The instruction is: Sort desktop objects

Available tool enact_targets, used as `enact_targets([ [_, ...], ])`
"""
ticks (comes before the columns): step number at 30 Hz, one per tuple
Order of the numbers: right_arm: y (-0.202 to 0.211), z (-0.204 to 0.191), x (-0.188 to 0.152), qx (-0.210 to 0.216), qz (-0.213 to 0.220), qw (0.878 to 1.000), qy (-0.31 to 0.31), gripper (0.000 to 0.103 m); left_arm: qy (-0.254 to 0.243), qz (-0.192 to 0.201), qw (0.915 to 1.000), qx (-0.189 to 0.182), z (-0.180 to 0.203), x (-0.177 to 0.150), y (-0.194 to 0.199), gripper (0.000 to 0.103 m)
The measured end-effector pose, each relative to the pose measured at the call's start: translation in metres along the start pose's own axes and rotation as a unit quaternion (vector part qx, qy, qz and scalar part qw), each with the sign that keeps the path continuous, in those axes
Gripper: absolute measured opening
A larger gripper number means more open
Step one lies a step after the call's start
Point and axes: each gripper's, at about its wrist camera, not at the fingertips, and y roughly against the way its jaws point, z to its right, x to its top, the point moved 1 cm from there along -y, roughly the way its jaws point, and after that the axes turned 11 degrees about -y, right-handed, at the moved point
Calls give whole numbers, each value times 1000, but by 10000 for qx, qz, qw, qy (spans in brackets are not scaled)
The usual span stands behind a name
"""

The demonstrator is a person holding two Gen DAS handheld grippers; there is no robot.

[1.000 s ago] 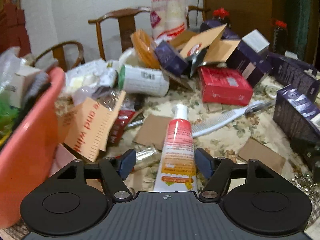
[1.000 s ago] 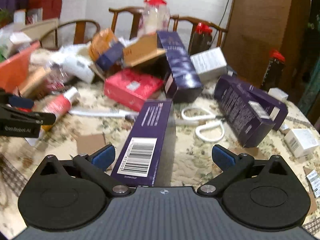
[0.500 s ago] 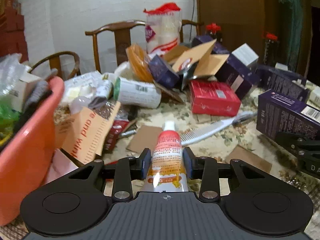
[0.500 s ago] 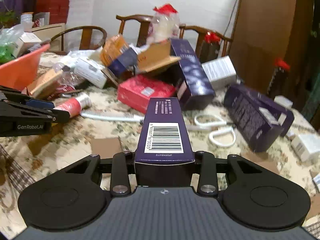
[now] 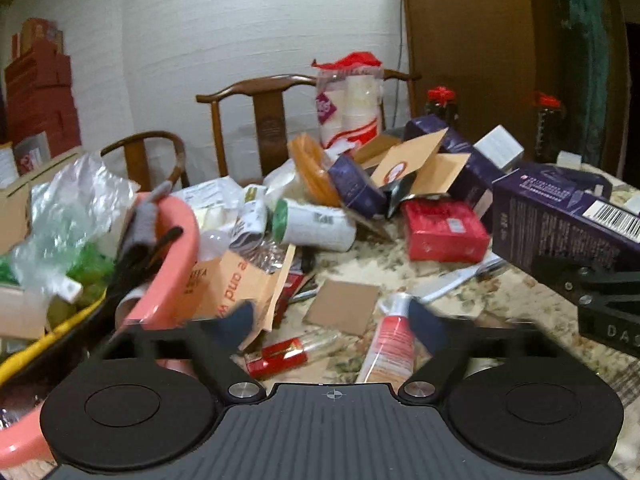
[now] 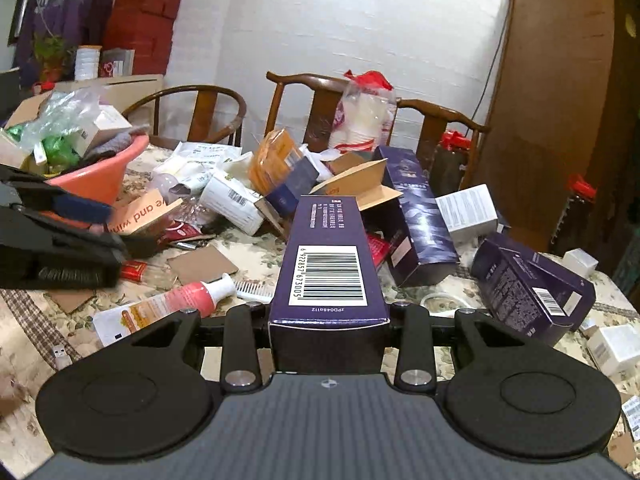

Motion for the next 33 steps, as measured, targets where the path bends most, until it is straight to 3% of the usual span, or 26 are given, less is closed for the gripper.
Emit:
enact_targets([
  [4, -6, -2, -8, 64, -87, 9999, -48, 40, -85, -294, 9991, -304, 10, -9, -17, 93],
  [7, -9, 0, -11, 86, -102, 9999, -75, 41, -169, -496, 9982, -275, 18, -15, -34, 93],
  [11, -11, 4, -12, 96, -69, 9998, -133, 41, -202, -748, 9962, -398, 21, -22, -55, 83],
  [13, -11, 6, -12, 134, -49, 9997, -200, 41, -180, -661, 9967, -427, 21, -25, -61, 79],
  [16, -13, 8, -15, 162, -22, 9995, -284, 41, -62, -591, 9957, -717, 19, -24, -62, 51],
  [17, -14, 7, -16, 144, -34, 9995, -281, 41, -130, -572, 9957, -712, 20, -23, -61, 37],
  [18, -17, 7, -17, 121, -77, 9996, -256, 41, -222, -554, 9958, -699, 24, -22, -59, 33],
  [21, -22, 12, -22, 131, -275, 9990, -328, 42, -358, -488, 9963, -616, 30, -25, -54, 33],
  [22, -21, 17, -24, 157, -226, 9987, -419, 52, -320, -468, 9964, -637, 29, -26, -53, 33],
  [23, -20, 22, -27, 139, -187, 9984, -510, 77, -297, -439, 9965, -647, 29, -27, -52, 33],
  [24, -20, 27, -29, 130, -192, 9981, -565, 85, -298, -411, 9966, -646, 29, -28, -52, 33],
  [29, -27, 41, -43, 44, -492, 9959, -753, 86, -452, -367, 9971, -500, 35, -28, -51, 34],
  [33, -38, 37, -52, -41, -730, 9945, -744, 87, -552, -346, 9966, -512, 37, -29, -50, 47],
])
